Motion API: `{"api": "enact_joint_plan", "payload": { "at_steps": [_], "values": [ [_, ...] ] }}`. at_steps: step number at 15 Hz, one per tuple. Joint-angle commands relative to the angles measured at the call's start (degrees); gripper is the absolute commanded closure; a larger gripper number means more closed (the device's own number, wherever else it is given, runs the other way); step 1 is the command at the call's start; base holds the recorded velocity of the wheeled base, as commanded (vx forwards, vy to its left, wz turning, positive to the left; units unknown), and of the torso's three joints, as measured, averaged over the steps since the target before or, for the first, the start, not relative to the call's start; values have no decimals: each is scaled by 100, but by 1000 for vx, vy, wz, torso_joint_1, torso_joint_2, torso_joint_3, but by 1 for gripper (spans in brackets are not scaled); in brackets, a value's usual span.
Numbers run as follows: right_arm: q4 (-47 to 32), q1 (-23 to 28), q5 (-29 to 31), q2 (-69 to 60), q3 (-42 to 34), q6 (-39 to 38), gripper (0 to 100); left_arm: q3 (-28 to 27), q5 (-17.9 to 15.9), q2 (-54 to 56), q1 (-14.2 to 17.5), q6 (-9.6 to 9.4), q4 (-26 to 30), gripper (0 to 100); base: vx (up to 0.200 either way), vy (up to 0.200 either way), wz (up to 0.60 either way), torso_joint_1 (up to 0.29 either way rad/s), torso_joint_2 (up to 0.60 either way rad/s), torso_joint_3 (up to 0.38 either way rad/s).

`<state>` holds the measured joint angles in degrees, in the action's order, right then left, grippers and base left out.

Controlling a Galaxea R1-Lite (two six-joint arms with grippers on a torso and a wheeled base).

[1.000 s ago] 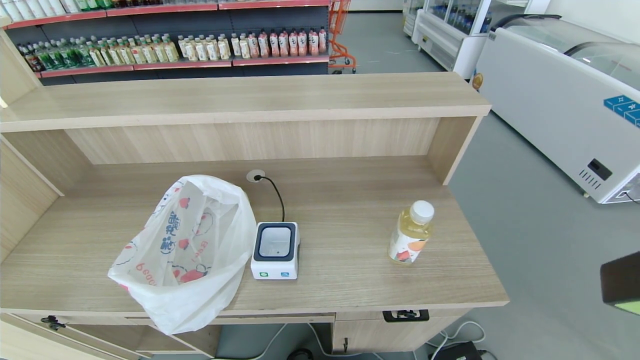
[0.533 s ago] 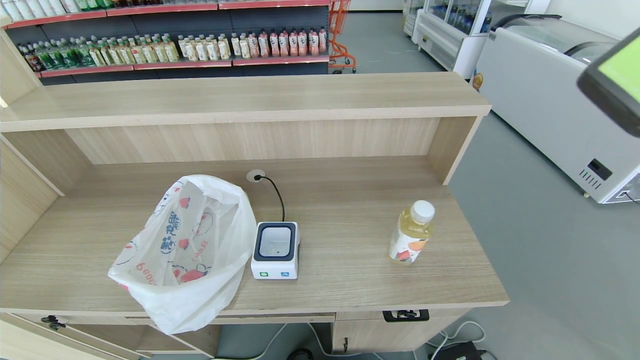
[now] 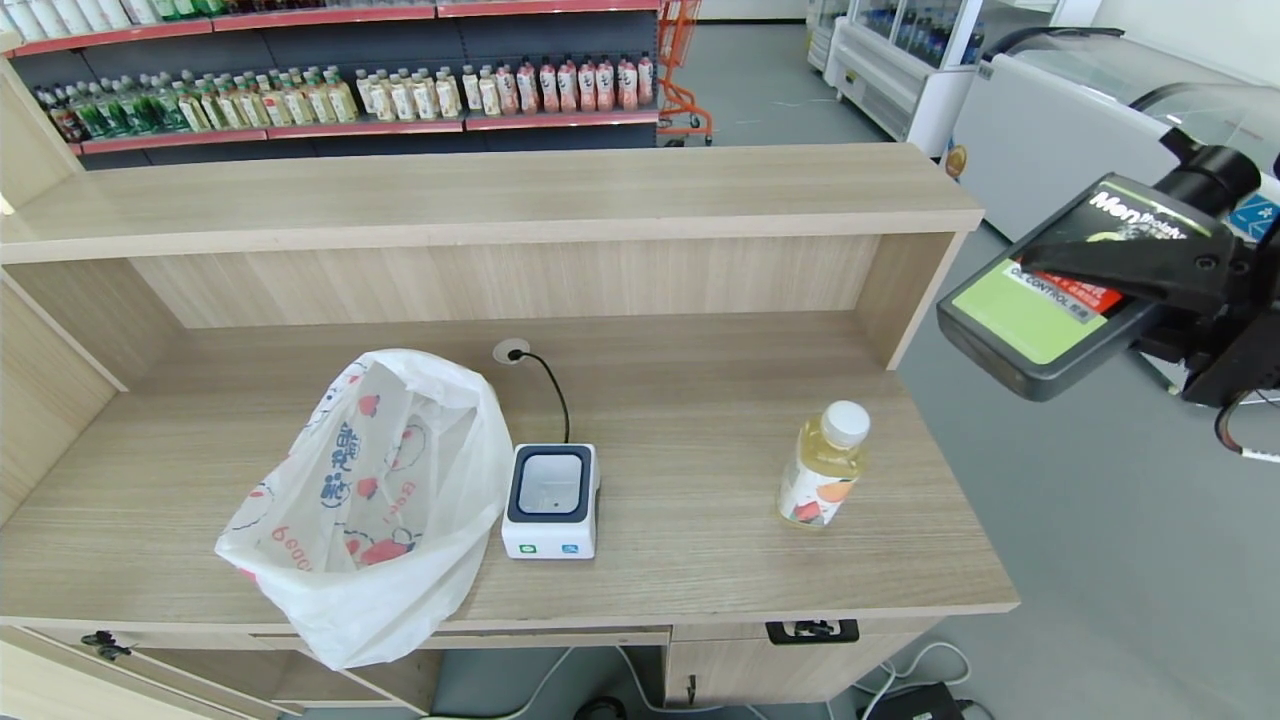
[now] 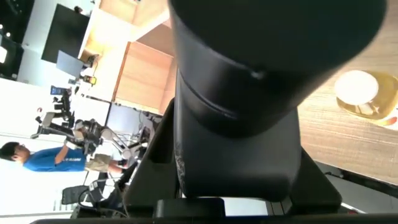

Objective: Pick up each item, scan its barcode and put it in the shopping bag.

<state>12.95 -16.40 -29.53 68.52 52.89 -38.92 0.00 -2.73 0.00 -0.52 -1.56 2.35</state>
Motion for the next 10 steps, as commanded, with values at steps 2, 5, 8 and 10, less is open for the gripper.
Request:
{"api": "enact_joint_plan", "payload": {
  "at_steps": [2,5,8,10],
  "values": [
    [6,-224,35,-14,-16,-1,100,0,1,0,0,-2,2,0,0,0,0,0,0,0],
    [15,-232,35,47,-42,25,100,0,1,0,0,-29,2,0,0,0,0,0,0,0],
    [33,-250,35,91,-69,34,100,0,1,-9,0,-2,2,0,0,67,0,-1,1,1],
    [305,-215,61,179,-104,8,100,0,1,0,0,-2,-7,0,0,200,0,-7,2,5]
  ]
}}
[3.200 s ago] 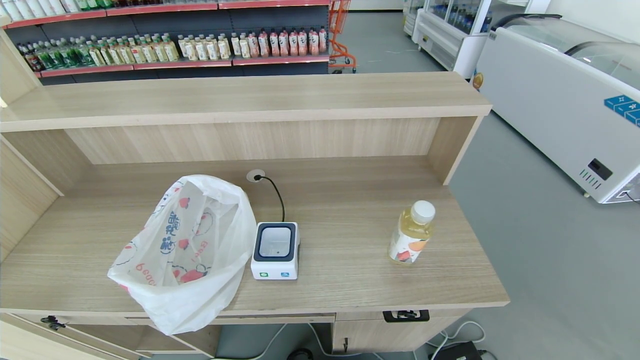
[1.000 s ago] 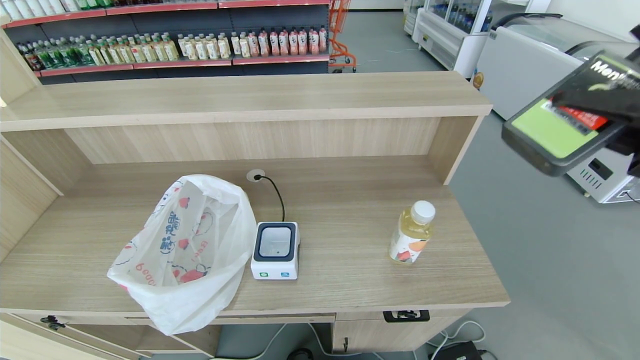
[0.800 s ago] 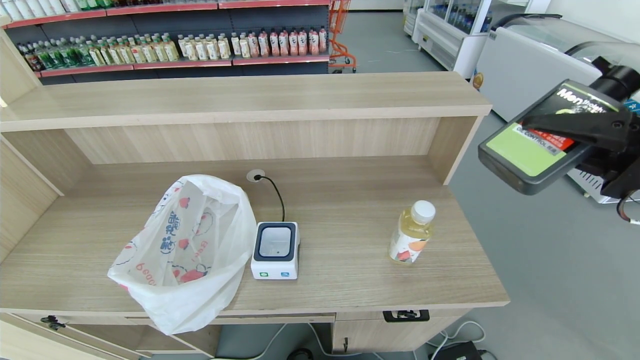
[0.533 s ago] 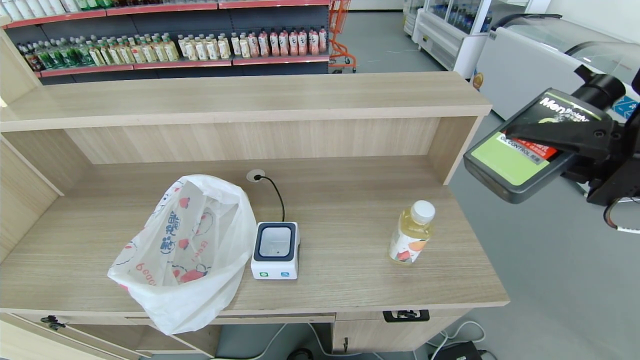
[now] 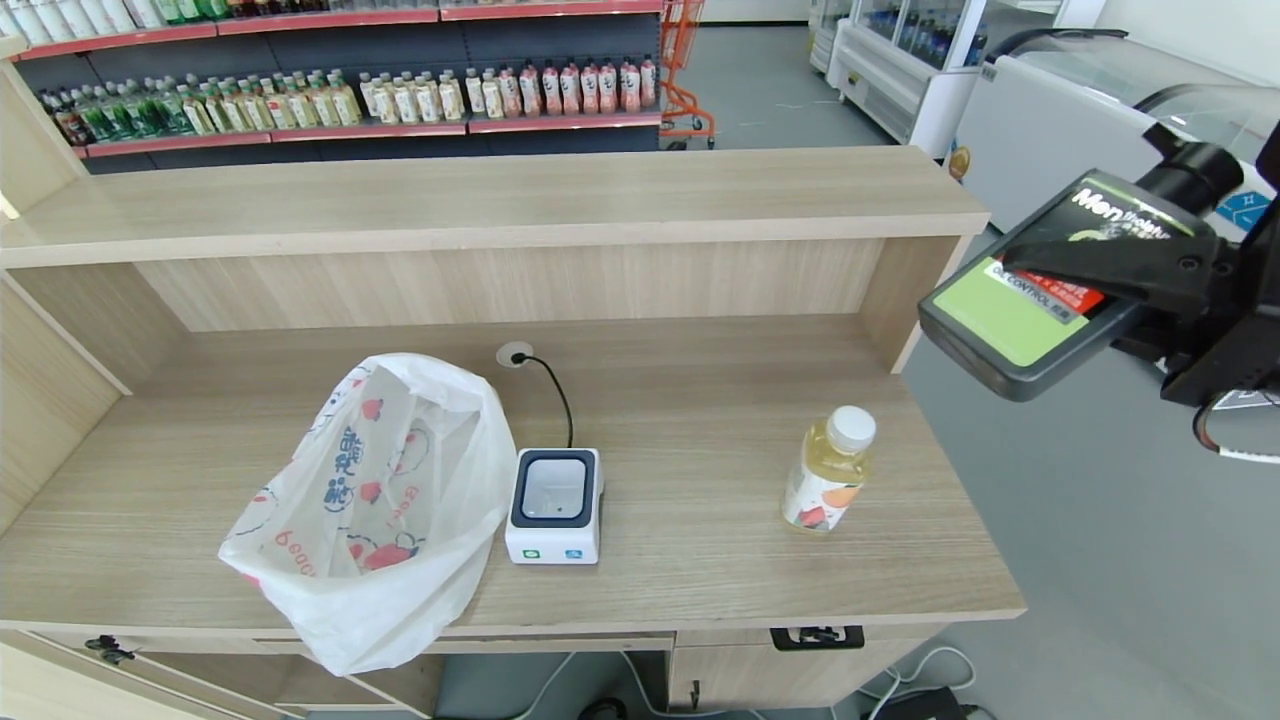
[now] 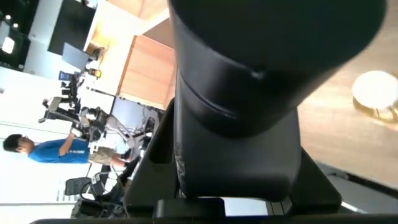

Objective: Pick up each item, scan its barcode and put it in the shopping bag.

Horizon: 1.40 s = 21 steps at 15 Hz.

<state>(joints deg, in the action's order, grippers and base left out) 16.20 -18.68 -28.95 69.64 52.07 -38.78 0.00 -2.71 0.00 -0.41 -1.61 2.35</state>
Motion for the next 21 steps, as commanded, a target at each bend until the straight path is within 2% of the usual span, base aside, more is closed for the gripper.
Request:
{"api": "enact_joint_plan", "payload": {
  "at_steps": [1,6,9,16,18,21],
  "values": [
    [15,39,12,76,-47,-7,100,0,-2,0,-11,12,-7,0,0,200,0,7,-2,2],
    [94,-4,39,243,-100,-7,100,0,-2,0,-11,12,2,0,0,200,0,3,4,1],
    [313,-4,399,673,-30,-16,100,0,7,0,-11,12,-7,0,0,200,0,4,4,1],
    [357,4,478,1675,-74,37,100,0,-2,-9,-11,-6,2,0,0,200,0,4,1,3],
    [480,13,698,2036,-127,292,100,0,-2,0,-11,-15,2,0,0,0,0,0,0,0],
    [568,-4,698,2387,-197,494,100,0,-2,-9,-11,-24,2,0,0,0,0,0,0,0]
  ]
}}
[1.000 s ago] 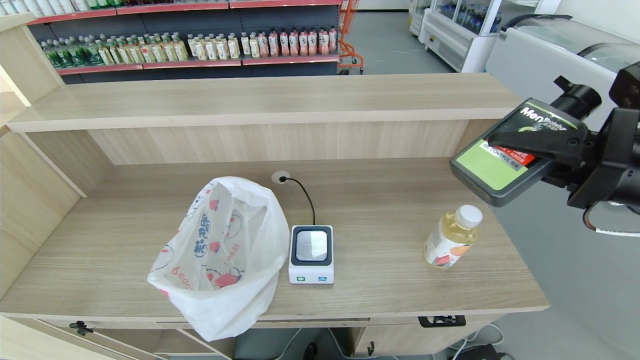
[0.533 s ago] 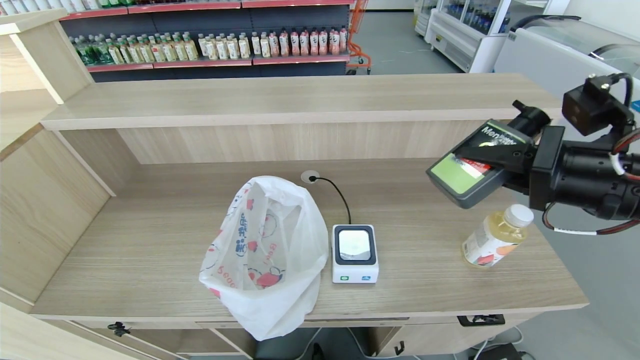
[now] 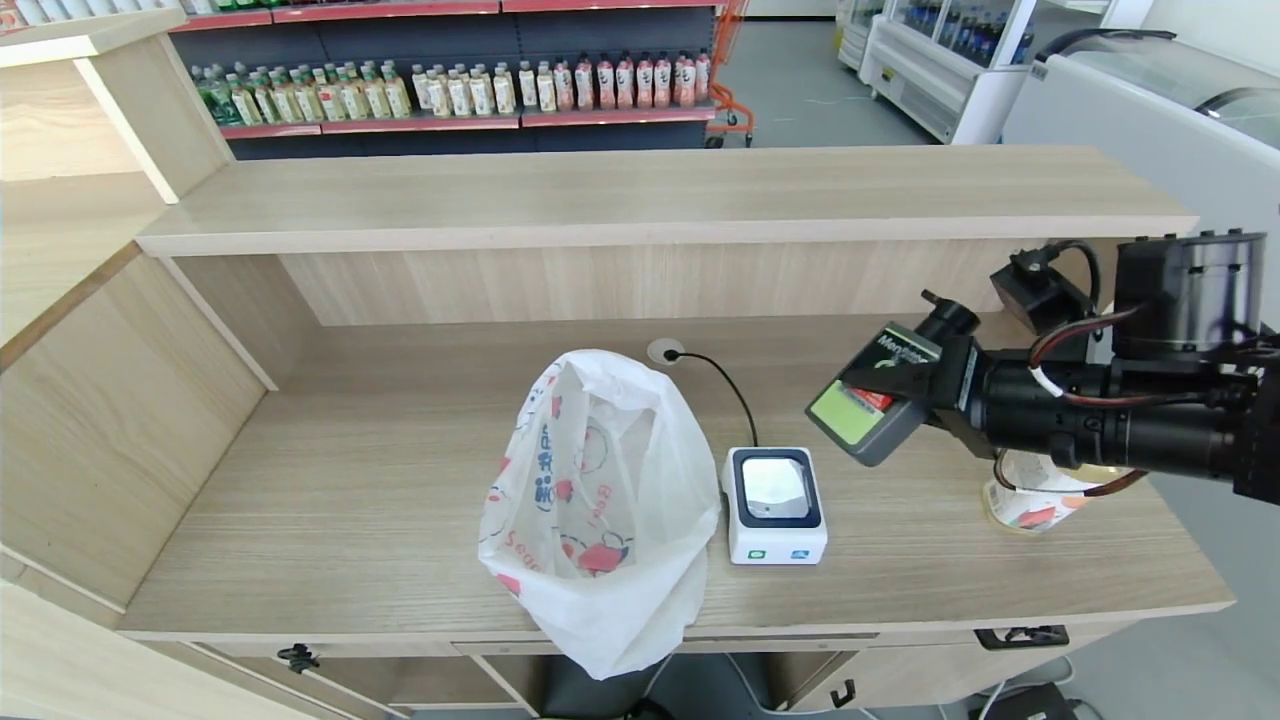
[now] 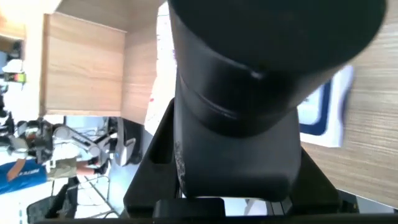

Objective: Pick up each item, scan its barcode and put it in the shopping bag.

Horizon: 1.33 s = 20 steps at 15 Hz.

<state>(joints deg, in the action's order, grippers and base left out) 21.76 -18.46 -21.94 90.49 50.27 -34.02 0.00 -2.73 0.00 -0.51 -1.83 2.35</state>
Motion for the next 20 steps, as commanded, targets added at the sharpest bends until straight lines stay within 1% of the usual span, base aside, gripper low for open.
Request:
{"api": "enact_joint_plan", "payload": {
  "at_steps": [1,2,3,5,6,7,10,13,15,18,20],
  "values": [
    [30,-26,-3,364,-26,89,100,0,1,-9,-2,-2,2,0,0,0,0,0,0,0],
    [171,-26,-29,522,-88,300,100,0,1,-9,-2,-2,2,0,0,0,0,0,0,0],
    [285,-18,-73,593,-114,353,100,0,1,-9,-2,-2,2,0,0,0,0,0,0,0],
    [707,18,-592,751,-211,458,100,0,1,-9,-2,-2,2,0,0,0,0,0,0,0],
    [777,18,-706,847,-220,607,100,0,1,-9,-2,-11,2,0,0,0,0,0,0,0],
    [795,9,-724,970,-211,836,100,0,1,0,-2,-11,2,0,0,0,0,0,0,0],
    [795,26,-1146,1181,-220,1504,100,0,1,-9,-2,-19,2,0,0,0,0,0,0,0],
    [821,26,-1295,1410,-220,2348,100,0,1,0,-2,-28,2,0,0,0,0,0,0,0],
    [1006,97,-1567,1594,-193,2822,100,0,1,0,-2,-28,2,0,0,0,0,0,0,0],
    [1278,97,-1576,1779,-167,2875,100,0,1,0,-2,-28,2,0,0,0,0,0,0,0],
    [1744,114,-1576,2060,-185,2884,100,0,1,0,-2,-28,2,0,0,0,0,0,0,0]
  ]
}}
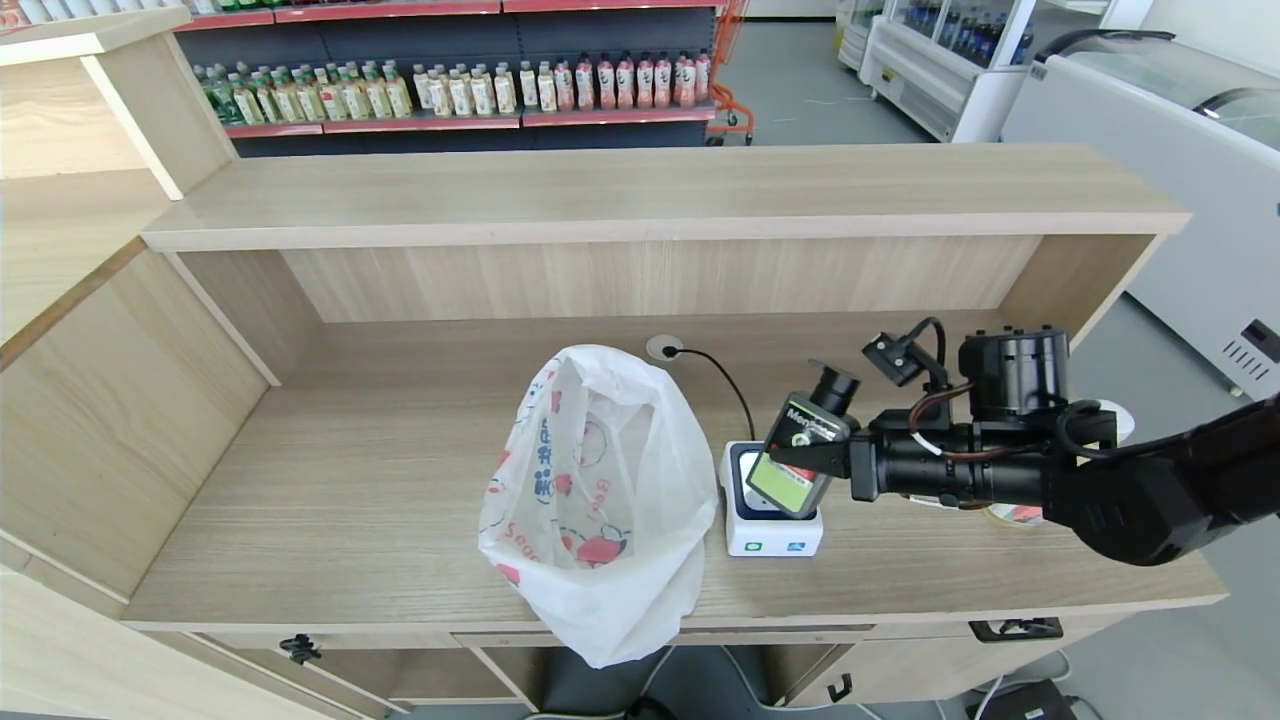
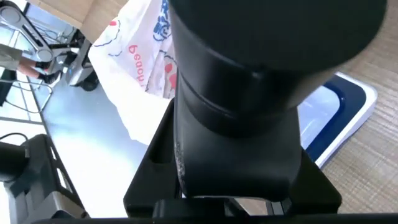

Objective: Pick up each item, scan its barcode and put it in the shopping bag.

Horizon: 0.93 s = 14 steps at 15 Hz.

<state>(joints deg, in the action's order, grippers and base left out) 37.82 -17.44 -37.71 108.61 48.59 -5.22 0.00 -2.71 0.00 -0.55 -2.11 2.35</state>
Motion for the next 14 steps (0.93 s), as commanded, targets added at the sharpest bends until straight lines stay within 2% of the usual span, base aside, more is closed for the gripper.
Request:
{"api": "enact_joint_plan", "payload": {
  "at_steps": [1,5,12,14],
  "values": [
    [358,57,0,363,-16,12,100,0,-2,0,2,0,2,0,0,0,0,0,0,0],
    [499,66,-185,521,-60,3,100,0,-2,0,2,0,2,0,0,0,0,0,0,0],
    [516,57,-167,697,133,47,100,0,-2,0,2,0,2,0,0,0,0,0,0,0],
    [508,57,-167,723,98,284,100,0,-2,0,2,9,2,0,0,0,0,0,0,0]
  ]
}}
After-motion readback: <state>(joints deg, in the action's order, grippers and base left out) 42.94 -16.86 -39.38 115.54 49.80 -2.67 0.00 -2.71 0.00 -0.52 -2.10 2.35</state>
